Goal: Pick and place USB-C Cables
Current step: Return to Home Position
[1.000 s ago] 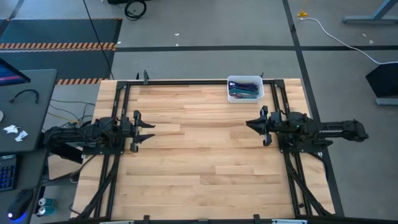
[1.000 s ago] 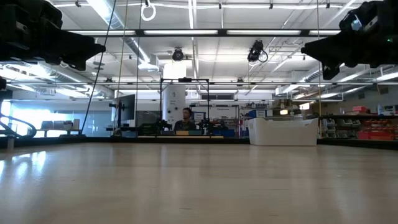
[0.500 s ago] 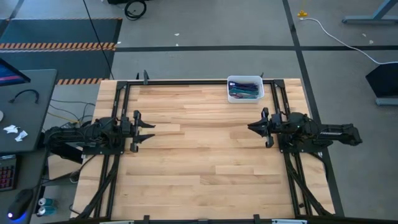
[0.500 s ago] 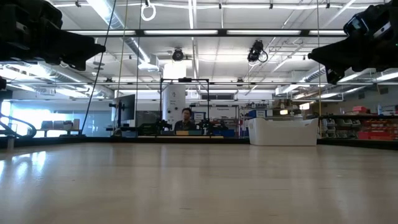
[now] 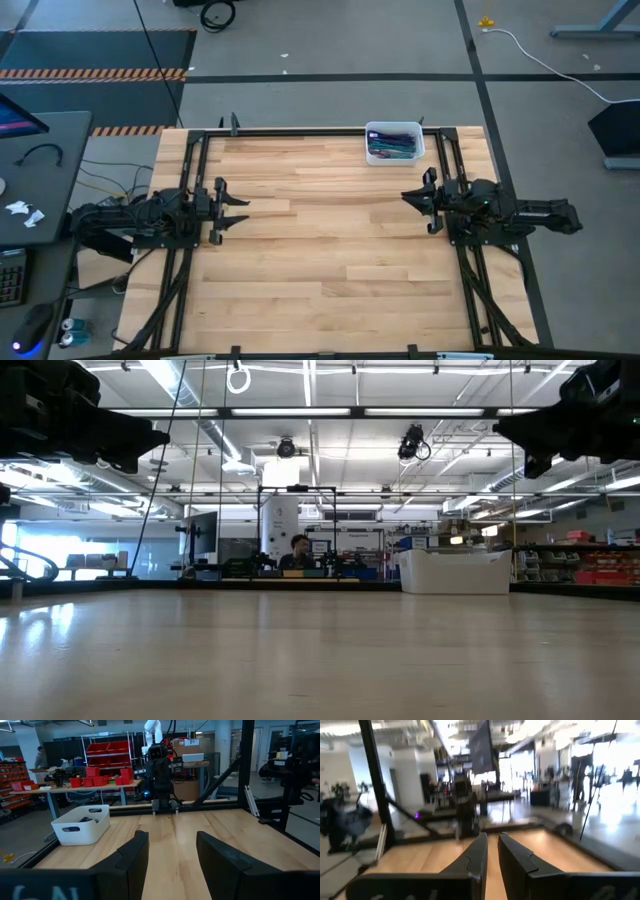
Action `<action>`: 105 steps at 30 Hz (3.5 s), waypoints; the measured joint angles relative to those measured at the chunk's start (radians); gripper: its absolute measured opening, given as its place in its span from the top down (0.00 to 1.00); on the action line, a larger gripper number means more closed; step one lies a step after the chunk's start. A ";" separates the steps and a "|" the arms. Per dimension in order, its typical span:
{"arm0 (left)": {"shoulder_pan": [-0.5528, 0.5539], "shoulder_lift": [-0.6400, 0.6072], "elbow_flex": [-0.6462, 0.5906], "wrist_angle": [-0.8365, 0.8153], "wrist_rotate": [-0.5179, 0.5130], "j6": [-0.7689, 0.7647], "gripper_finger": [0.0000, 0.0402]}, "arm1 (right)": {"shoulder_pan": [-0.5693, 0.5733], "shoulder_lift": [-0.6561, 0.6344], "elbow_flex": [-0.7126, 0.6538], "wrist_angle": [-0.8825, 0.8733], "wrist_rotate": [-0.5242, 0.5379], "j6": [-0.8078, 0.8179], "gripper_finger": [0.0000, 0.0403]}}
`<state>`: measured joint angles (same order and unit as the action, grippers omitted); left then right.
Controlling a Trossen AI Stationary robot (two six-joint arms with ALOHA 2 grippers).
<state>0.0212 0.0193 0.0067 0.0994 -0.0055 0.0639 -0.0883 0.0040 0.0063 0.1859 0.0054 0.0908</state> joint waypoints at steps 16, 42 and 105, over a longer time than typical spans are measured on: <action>0.000 0.000 0.000 0.000 0.000 0.000 0.57 | -0.001 0.003 0.000 -0.159 -0.078 0.038 0.99; 0.000 0.001 0.000 -0.051 0.036 -0.001 0.57 | -0.001 0.011 0.000 -0.158 -0.078 0.038 0.94; -0.008 -0.013 0.000 0.026 0.003 -0.113 0.87 | -0.001 0.011 0.000 -0.158 -0.078 0.038 0.94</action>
<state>0.0128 0.0063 0.0063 0.1255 -0.0029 -0.0492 -0.0892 0.0147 0.0063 0.0280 -0.0723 0.1284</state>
